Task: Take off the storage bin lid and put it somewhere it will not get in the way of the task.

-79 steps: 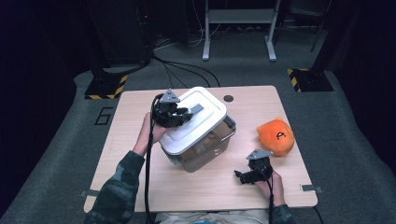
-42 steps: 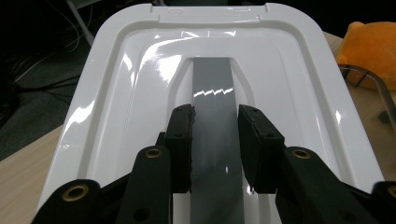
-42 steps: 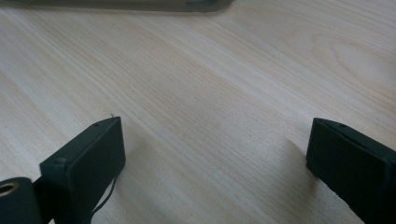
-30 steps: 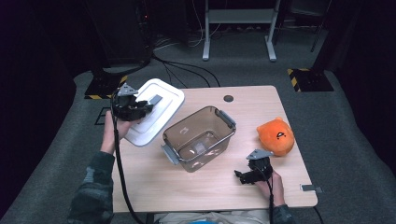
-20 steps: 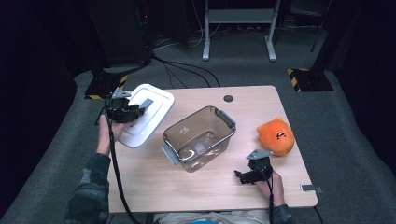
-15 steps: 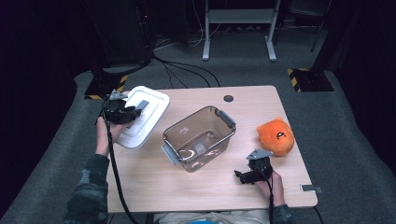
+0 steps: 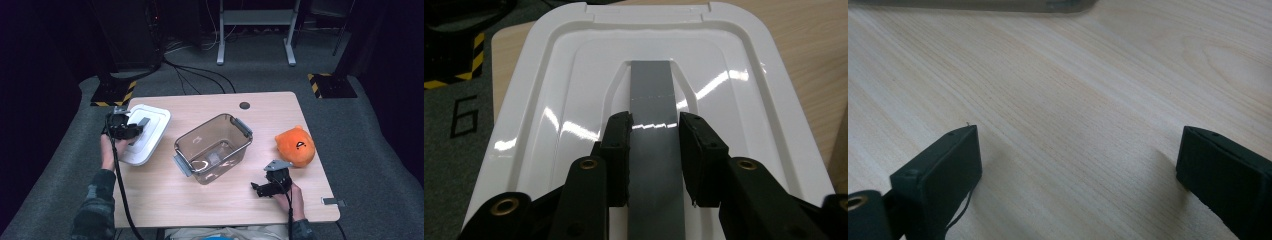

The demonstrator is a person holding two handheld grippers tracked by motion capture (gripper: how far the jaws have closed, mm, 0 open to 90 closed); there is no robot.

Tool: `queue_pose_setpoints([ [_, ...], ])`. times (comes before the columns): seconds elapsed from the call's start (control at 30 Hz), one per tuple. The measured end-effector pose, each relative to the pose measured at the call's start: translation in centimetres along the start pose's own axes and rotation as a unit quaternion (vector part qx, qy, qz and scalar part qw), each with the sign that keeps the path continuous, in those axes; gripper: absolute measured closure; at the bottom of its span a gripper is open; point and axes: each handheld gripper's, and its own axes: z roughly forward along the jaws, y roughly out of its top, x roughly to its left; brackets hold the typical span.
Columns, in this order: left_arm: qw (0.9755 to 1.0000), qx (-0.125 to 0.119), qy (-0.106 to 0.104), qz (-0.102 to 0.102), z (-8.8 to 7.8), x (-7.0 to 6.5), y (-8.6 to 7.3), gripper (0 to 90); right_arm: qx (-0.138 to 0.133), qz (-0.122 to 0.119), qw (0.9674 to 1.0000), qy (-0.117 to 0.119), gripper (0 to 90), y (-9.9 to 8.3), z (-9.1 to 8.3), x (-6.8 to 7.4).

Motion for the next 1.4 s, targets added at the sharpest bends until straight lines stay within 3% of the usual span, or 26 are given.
queue_pose_setpoints([
  [0.7,0.9969,0.045,0.020,-0.061,3.9,2.5,-4.1,66.3,0.000,0.000,1.0000,0.000,3.5,0.0,0.0,0.0],
  [0.93,0.9947,0.054,0.034,-0.081,4.4,2.7,-5.0,66.3,0.000,0.000,1.0000,0.000,3.5,0.0,0.0,0.0],
  [1.3,0.9930,0.063,0.047,-0.088,5.8,2.1,-6.5,66.3,-0.001,0.000,1.0000,-0.001,3.6,0.0,0.0,0.0],
  [1.4,0.9928,0.054,0.054,-0.093,6.2,1.9,-7.0,66.2,0.000,0.000,1.0000,-0.002,3.6,0.0,0.0,0.0],
])
